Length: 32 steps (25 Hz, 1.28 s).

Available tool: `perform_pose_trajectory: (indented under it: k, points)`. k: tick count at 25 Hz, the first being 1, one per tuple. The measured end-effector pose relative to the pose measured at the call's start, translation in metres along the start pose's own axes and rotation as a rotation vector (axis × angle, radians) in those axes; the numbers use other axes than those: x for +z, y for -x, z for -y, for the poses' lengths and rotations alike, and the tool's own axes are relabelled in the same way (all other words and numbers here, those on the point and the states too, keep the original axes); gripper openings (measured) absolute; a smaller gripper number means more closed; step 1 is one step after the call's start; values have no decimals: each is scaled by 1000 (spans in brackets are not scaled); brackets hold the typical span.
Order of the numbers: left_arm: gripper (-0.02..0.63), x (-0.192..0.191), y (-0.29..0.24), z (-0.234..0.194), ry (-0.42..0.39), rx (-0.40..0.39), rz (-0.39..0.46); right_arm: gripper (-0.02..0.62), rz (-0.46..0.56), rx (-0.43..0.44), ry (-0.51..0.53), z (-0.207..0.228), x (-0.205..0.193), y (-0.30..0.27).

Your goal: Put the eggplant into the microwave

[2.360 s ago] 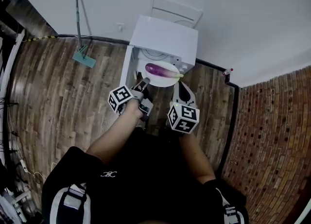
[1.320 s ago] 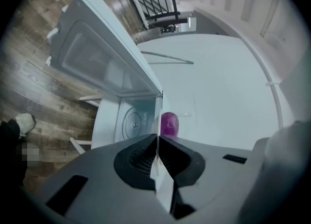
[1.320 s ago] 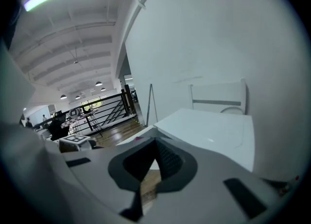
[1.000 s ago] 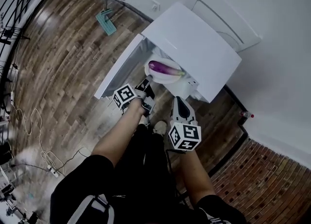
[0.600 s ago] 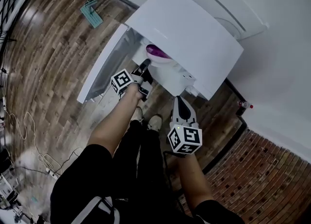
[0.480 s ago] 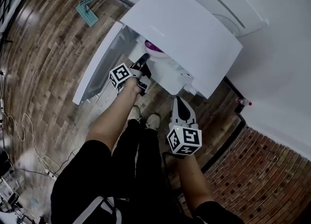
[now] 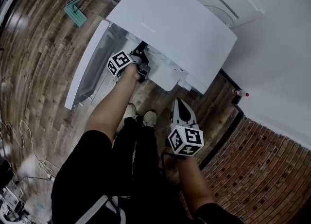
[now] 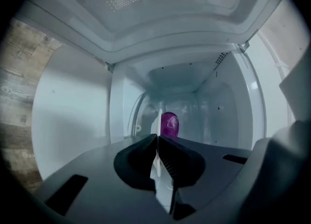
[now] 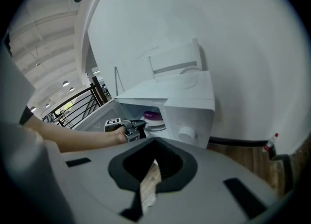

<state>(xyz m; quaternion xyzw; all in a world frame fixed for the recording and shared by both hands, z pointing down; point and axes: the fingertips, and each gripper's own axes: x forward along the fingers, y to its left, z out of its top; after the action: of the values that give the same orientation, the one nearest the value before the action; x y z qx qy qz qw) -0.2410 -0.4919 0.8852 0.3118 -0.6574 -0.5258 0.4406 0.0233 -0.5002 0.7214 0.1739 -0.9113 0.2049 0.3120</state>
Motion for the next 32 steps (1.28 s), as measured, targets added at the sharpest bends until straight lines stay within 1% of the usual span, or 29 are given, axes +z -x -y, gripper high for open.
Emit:
perform_pose_trajectory:
  k: [2,4,6,7,10,12,13,14,15,16,18,19,21,23,24,25,26,30,32]
  points:
    - [14,-2,-6,3,-51,12,-22,8,0,-12,-15,4,-2,0]
    - [14,-4,-11,6,-151,30,-50,8,4,-11,-25,6,-3,1]
    - [15,-5,-13,7,-303,69,-76,8,0,-6,-23,4,-4,0]
    - [29,-4,-12,7,-388,98,-85,8,-3,-2,-14,2,-5,0]
    - [61,0,-11,6,-675,204,-99,8,-16,-3,18,0,-9,-2]
    - [87,3,-12,7,-862,283,-102,8,-31,-22,20,5,-13,-4]
    - [106,5,-14,7,-943,322,-103,8,-42,-35,15,8,-16,-5]
    - [124,6,-15,6,-1012,358,-102,8,-53,-47,8,11,-20,-7]
    - [170,7,-16,5,-1066,387,-100,8,-65,-55,2,13,-23,-7]
    - [183,8,-16,3,-1107,410,-97,8,-73,-59,-3,14,-27,-8]
    - [244,12,-14,4,-1150,428,-79,8,-80,-57,-6,12,-29,-9]
    - [245,15,-12,7,-1155,418,-66,8,-79,-53,-5,10,-29,-10]
    - [245,15,-9,17,-1145,368,-61,8,-75,-42,0,6,-25,-11]
    - [236,7,0,28,-1121,309,-103,8,-68,-28,10,0,-19,-12]
    - [186,2,8,33,-1119,292,-128,8,-63,-19,16,-3,-15,-12]
    - [64,-1,17,39,-1127,282,-145,8,-56,-9,23,-7,-10,-11]
    - [0,-5,29,47,-1140,272,-153,8,-46,1,29,-11,-4,-9]
    - [0,-18,81,98,-1166,204,-158,8,20,31,52,-29,35,5]
    - [0,-27,110,128,-1168,200,-168,8,56,46,64,-40,57,17]
